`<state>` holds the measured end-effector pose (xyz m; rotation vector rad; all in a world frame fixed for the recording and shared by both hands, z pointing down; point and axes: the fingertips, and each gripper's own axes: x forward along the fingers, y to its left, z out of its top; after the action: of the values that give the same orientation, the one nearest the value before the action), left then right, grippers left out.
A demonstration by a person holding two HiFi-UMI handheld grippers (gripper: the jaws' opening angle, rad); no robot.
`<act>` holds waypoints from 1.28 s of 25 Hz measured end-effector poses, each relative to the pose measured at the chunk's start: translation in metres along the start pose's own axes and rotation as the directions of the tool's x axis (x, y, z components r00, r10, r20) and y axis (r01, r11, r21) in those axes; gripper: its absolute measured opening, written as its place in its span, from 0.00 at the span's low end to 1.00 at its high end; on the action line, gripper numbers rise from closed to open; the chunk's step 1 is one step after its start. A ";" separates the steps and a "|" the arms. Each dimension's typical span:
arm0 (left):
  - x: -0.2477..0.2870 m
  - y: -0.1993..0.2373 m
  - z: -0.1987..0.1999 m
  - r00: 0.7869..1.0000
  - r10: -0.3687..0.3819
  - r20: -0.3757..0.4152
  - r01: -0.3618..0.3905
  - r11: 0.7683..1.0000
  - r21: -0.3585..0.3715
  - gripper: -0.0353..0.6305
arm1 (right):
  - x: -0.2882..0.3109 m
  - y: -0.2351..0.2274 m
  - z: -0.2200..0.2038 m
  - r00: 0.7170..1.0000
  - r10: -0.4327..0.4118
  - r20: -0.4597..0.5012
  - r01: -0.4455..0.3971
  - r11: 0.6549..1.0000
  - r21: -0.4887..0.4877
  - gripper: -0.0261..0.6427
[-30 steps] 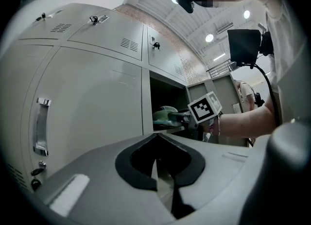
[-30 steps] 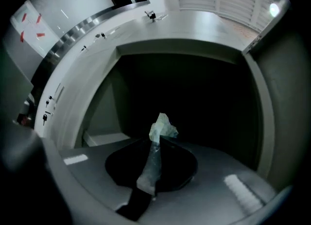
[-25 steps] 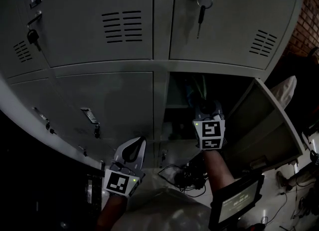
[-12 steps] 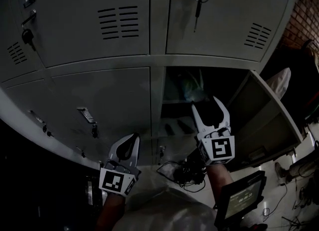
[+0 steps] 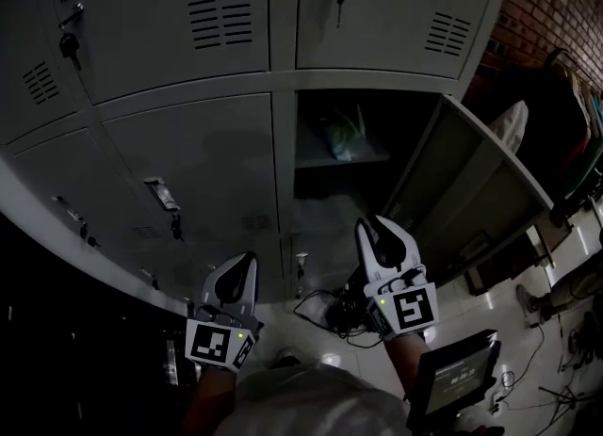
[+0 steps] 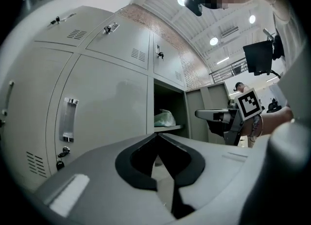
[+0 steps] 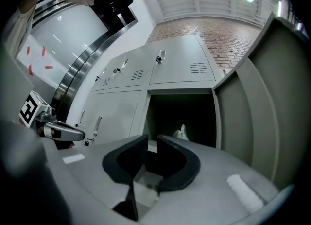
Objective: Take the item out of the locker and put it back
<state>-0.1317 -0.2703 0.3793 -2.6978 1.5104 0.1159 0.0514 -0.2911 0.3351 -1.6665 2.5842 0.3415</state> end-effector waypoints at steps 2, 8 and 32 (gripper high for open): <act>-0.014 -0.020 0.001 1.000 -0.002 -0.001 0.002 1.000 0.007 0.06 | -0.019 0.006 0.005 1.000 0.015 0.007 -0.015 1.000 -0.003 0.13; -0.059 -0.090 -0.001 1.000 0.027 -0.007 -0.027 1.000 0.004 0.06 | -0.102 0.021 0.005 0.997 0.079 -0.003 -0.079 0.996 0.035 0.06; -0.114 -0.143 0.012 1.000 -0.008 -0.010 0.008 1.000 0.024 0.06 | -0.173 0.058 0.023 0.991 0.135 -0.020 -0.133 0.989 0.068 0.04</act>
<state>-0.0693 -0.0976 0.3776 -2.6895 1.4941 0.0837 0.0696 -0.1084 0.3489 -1.4900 2.7005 0.2393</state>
